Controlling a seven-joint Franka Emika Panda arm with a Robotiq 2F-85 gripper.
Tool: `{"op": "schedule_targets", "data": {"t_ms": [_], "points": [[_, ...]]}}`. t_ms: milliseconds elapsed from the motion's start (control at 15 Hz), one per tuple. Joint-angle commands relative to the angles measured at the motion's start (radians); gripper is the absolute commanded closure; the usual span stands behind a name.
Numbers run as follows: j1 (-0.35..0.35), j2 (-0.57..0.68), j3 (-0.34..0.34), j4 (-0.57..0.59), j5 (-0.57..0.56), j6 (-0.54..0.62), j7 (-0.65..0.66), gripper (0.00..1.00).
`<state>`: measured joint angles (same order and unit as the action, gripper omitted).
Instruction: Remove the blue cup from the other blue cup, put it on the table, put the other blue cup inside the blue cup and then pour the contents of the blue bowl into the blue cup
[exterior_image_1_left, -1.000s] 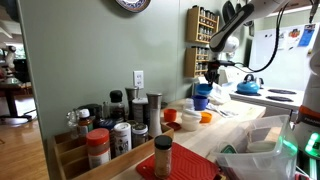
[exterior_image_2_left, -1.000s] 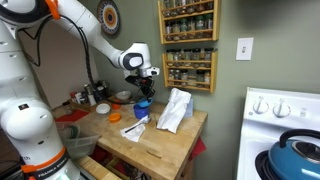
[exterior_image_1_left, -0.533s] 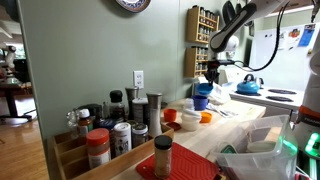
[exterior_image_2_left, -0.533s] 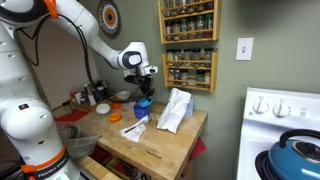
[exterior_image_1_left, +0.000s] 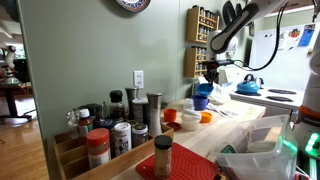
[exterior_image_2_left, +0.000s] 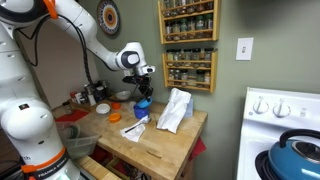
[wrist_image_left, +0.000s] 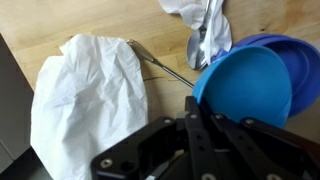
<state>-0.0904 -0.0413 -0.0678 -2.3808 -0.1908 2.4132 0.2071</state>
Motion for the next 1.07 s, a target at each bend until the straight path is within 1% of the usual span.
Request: {"op": "schedule_targets", "data": {"t_ms": [0, 667, 1000], "points": [[0.005, -0.037, 0.011, -0.045, -0.068, 0.027, 0.067, 0.99], [0.004, -0.055, 0.037, -0.053, -0.172, 0.029, 0.174, 0.99], [0.003, -0.062, 0.048, -0.058, -0.247, 0.041, 0.237, 0.99]]}}
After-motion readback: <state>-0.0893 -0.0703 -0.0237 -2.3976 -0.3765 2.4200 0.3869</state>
